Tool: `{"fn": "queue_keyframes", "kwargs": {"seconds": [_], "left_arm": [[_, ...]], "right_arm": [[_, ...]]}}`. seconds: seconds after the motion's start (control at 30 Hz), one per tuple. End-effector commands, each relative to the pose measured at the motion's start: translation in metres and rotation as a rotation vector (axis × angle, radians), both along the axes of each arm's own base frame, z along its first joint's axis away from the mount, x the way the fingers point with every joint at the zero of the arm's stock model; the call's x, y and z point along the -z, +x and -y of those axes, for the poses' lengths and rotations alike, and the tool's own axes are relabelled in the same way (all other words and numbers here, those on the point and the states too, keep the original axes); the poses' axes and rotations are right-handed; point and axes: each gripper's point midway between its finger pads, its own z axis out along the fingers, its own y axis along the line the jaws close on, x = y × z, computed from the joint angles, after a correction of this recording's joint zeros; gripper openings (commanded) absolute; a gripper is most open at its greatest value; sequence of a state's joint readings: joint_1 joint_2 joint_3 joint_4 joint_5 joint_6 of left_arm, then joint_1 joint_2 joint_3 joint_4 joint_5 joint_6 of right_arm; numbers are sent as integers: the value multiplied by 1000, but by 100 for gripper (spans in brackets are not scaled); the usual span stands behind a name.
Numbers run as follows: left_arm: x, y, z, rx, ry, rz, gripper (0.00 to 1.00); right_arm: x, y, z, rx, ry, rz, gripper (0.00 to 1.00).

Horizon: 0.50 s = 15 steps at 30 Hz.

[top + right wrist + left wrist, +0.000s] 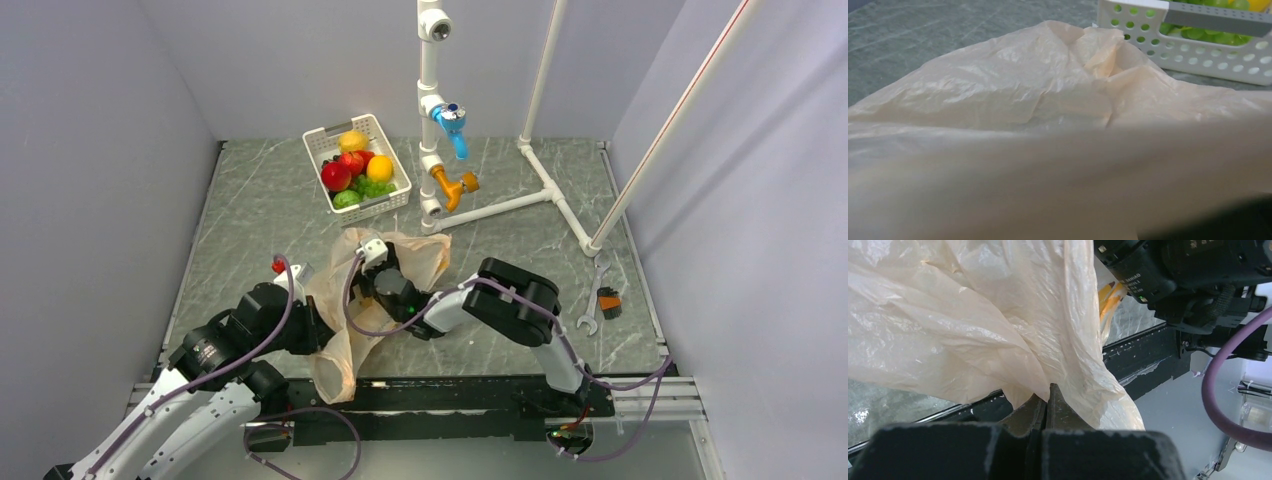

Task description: Take the fake fruits out of the plastic bag

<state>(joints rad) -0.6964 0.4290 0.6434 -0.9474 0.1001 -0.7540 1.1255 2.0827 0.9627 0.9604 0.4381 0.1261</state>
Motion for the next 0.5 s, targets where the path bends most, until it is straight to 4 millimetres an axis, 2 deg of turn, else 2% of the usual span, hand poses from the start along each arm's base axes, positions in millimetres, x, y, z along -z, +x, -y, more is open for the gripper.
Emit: {"fn": "queue_keyframes", "kwargs": {"seconds": [0.0, 0.2, 0.3, 0.37, 0.47], "left_arm": [[-3, -1, 0, -10, -11, -4, 0], [-1, -1, -6, -26, 12, -5, 0], [-1, -1, -6, -31, 12, -7, 0], [-1, -1, -7, -36, 14, -7, 0], [-1, -2, -10, -49, 22, -8, 0]], "right_arm": [[-16, 16, -17, 3, 53, 38, 99], [-10, 23, -28, -45, 65, 23, 99], [-13, 22, -34, -77, 78, 23, 94], [-14, 20, -38, -101, 81, 23, 83], [-19, 14, -41, -134, 96, 18, 59]]}}
